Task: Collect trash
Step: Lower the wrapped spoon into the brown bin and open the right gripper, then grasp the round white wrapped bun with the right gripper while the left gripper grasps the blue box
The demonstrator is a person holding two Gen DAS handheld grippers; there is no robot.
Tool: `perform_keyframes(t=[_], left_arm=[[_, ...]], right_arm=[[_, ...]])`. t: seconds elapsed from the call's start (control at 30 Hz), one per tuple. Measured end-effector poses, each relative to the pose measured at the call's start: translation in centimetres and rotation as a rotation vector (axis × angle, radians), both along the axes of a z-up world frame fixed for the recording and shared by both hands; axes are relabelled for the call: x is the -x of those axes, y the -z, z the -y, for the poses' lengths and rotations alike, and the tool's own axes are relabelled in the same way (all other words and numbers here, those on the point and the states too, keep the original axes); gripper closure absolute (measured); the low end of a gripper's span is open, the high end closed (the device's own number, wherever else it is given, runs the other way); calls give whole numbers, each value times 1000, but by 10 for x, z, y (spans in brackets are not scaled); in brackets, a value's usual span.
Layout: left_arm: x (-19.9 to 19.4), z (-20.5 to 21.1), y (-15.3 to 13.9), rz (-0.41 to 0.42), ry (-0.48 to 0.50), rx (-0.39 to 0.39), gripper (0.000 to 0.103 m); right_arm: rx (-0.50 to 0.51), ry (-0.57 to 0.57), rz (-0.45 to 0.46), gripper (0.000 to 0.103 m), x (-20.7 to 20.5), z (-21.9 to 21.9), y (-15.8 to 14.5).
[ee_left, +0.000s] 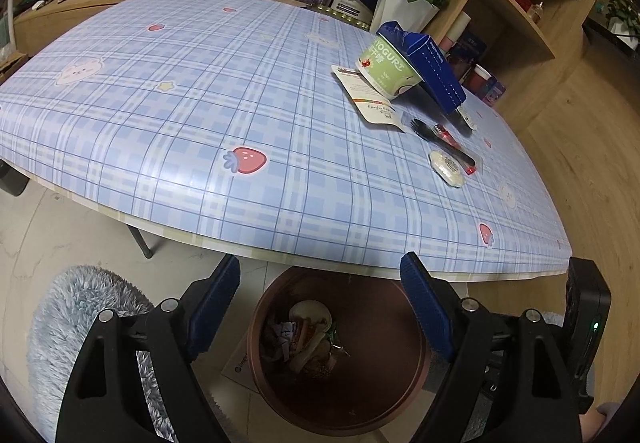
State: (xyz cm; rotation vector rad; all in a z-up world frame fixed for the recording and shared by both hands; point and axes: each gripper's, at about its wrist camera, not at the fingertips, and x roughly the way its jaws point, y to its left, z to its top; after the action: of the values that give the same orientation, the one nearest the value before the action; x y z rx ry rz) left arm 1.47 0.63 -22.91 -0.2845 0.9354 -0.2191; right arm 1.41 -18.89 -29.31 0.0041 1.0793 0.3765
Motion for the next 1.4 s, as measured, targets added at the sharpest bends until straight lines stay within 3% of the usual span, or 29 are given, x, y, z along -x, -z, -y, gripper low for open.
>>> perform_keyframes(t=[0.07,0.13,0.23,0.33,0.53,0.87,1.07,1.4], left_arm=[[-1,1,0,0,2,-4,23],[-1,2,1,-1,1,-5,23],[-2,3,1,-4,2,-9,23],[-2,3,2,-2,4,-12,23],[-1,6,2,2,12,-23,23],[-2,15,1,-1,35,-52,23],[-9,20,2,-17,51,-65,23],[-34,19,-5,-14,37,-83,23]], right_arm=[[1,19,12,66,-1,3,-2],[4,31,31,42,0,6,-6],[25,52,84,16,4,6,-16],[37,78,151,6,8,11,-28],[-25,165,236,6,9,33,-43],[-242,296,369,6,1,73,-66],[-199,294,399,6,-33,81,-74],[-67,128,302,6,-103,50,-61]])
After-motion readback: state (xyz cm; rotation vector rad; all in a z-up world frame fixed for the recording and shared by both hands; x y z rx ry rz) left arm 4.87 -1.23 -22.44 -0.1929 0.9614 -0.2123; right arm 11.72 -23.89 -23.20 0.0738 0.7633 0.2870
